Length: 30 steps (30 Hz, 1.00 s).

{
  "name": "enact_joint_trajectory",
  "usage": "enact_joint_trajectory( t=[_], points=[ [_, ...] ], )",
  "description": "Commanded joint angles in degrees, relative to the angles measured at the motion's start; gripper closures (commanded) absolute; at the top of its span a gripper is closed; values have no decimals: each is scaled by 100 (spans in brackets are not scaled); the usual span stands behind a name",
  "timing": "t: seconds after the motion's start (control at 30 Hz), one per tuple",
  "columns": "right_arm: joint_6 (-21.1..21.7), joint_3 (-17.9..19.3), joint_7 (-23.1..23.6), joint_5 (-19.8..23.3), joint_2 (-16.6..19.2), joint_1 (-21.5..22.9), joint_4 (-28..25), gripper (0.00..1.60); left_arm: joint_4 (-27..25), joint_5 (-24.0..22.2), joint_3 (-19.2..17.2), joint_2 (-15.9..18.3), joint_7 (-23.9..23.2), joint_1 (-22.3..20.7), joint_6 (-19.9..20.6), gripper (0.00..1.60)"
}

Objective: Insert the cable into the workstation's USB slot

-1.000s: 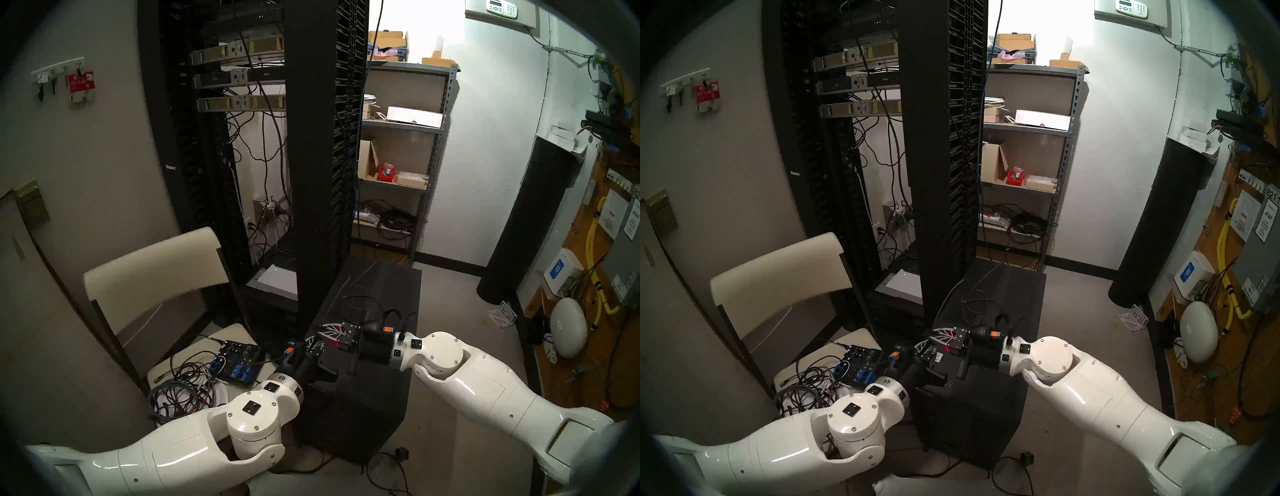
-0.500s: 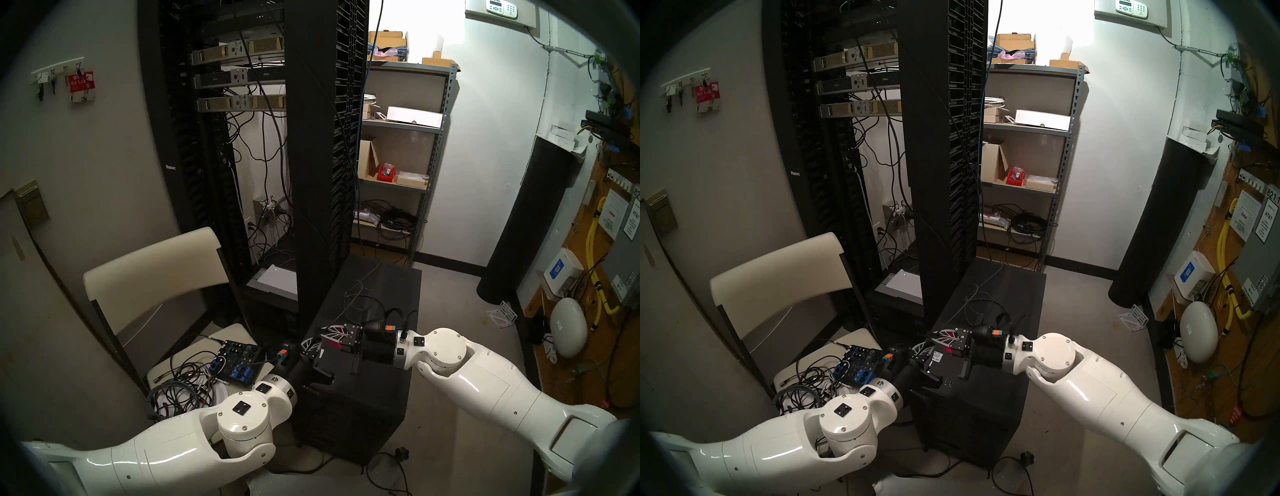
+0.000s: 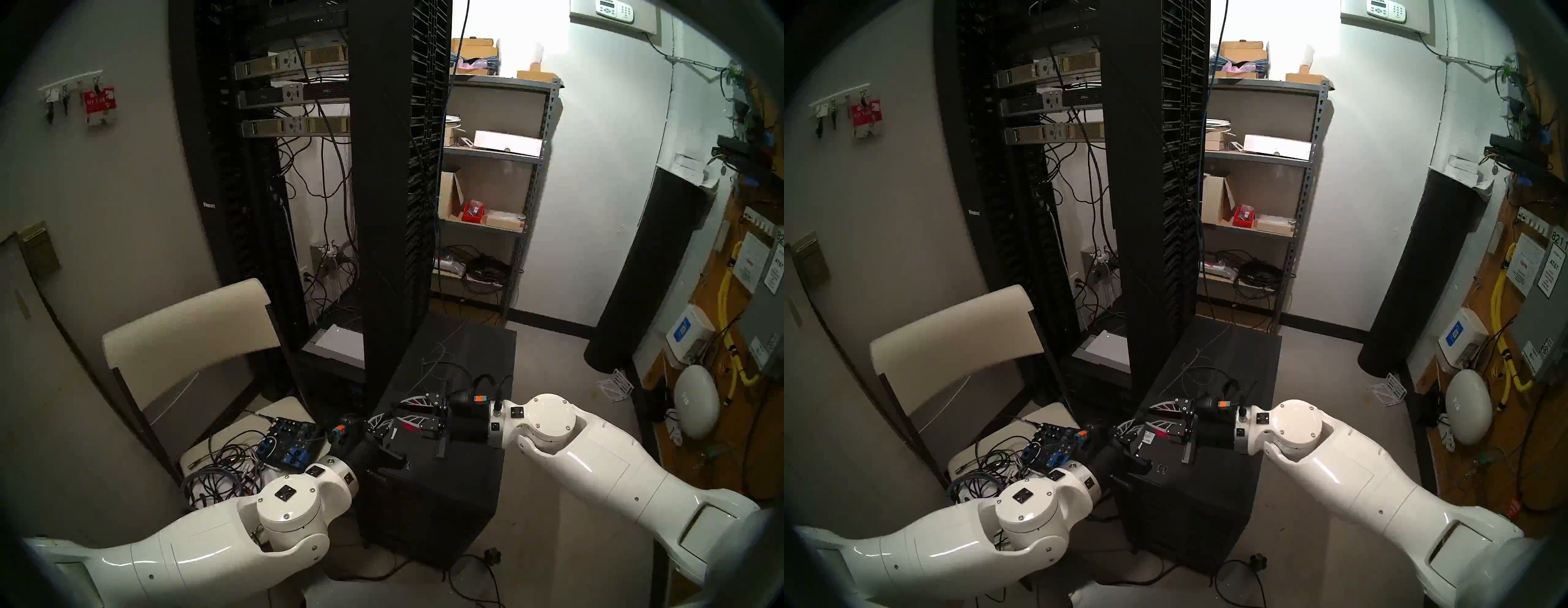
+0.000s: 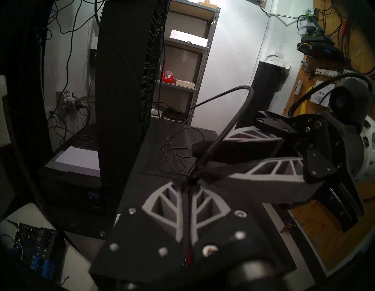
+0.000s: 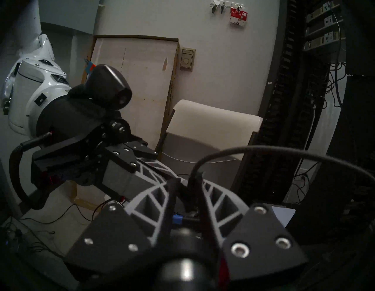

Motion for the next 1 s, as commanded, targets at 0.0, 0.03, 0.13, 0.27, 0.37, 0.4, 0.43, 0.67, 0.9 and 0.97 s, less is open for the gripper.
enact_joint_trajectory(
  t=[0.0, 0.03, 0.13, 0.27, 0.37, 0.4, 0.43, 0.67, 0.9, 0.97],
  points=[
    [-7, -7, 66, -20, -36, 84, 39, 84, -88, 41, -113, -24, -26, -88, -182, 160],
    [-1, -8, 73, -24, -44, 87, 40, 85, -92, 51, -110, -21, -19, -88, -181, 160],
    [23, -4, 97, -35, -57, 96, 37, 87, -111, 125, -87, -4, 2, -88, -179, 160],
    [86, -13, 148, -46, -73, 124, 44, 88, -148, 147, -81, -8, 19, -60, -186, 160],
    [94, -21, 173, -50, -112, 120, 88, 91, -155, 160, -80, -22, 15, -54, -189, 160],
    [103, -18, 176, -39, -124, 116, 100, 92, -160, 166, -78, -27, 17, -55, -185, 160],
    [111, -23, 178, -43, -139, 116, 120, 92, -162, 180, -75, -30, 23, -57, -182, 160],
    [100, 12, 193, 17, -169, 76, 205, 91, -166, 246, -60, -45, 75, -54, -190, 160],
    [114, 44, 245, 64, -150, 123, 237, 85, -162, 251, -58, -35, 70, -42, -206, 160],
    [120, 36, 275, 67, -177, 140, 264, 84, -162, 253, -57, -34, 64, -39, -213, 160]
  ],
)
